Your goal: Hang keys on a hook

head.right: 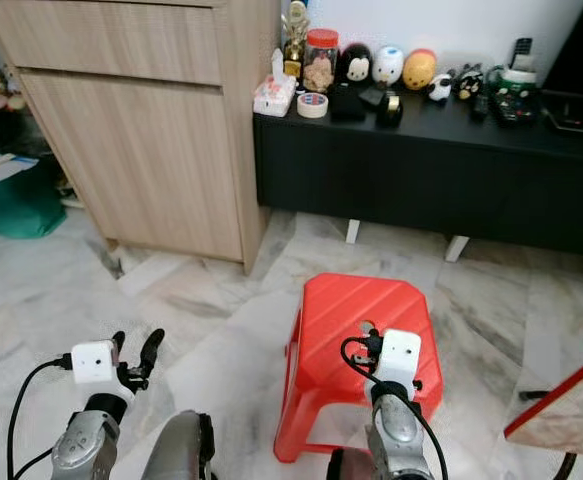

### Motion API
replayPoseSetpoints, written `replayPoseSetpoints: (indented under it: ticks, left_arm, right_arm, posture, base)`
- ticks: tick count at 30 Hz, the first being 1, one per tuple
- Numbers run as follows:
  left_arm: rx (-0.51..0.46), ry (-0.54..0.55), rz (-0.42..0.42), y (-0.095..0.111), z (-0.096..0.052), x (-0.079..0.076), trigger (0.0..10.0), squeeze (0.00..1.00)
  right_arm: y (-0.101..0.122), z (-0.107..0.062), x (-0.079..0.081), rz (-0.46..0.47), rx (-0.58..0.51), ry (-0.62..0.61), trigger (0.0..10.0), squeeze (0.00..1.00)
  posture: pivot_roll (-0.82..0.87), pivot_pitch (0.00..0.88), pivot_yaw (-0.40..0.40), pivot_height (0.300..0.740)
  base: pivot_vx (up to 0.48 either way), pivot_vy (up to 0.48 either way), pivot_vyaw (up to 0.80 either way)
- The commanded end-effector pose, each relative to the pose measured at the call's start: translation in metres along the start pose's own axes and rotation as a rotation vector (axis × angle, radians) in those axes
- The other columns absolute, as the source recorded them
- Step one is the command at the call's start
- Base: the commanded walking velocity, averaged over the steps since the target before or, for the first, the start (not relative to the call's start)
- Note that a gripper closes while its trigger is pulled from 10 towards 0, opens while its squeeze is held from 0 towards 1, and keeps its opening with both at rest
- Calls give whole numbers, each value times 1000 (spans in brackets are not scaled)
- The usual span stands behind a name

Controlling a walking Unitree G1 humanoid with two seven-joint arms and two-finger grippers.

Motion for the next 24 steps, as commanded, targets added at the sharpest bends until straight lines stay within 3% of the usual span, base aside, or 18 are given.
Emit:
replayPoseSetpoints:
  ticks: [1,14,24]
  left_arm:
    - [24,-2,-4,-5,-3,0,10000,0]
    - [34,5,15,-5,-3,2,10000,0]
    - [30,1,18,-3,0,0,10000,0]
  right_arm:
    - [4,2,1,-1,-11,-2,10000,0]
    - [2,2,1,-6,-3,8,10000,0]
    - [0,2,5,4,9,24,10000,0]
  posture:
    - [95,34,-41,591]
    - [92,54,-41,591]
    - [98,59,-41,591]
  base:
    - [0,0,0]
    - [0,0,0]
    - [241,0,0]
Point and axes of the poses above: a point about 5 cm out from each wrist's last joint towards the gripper, its own z axis pointing out of the wrist towards the gripper, its own y axis along the axis of the wrist's last joint, x = y × z, the point moved 2 cm from there along z, pointing out of the wrist towards the gripper, and after that the axes turned 6 degrees about -z, right-handed, at the moved point
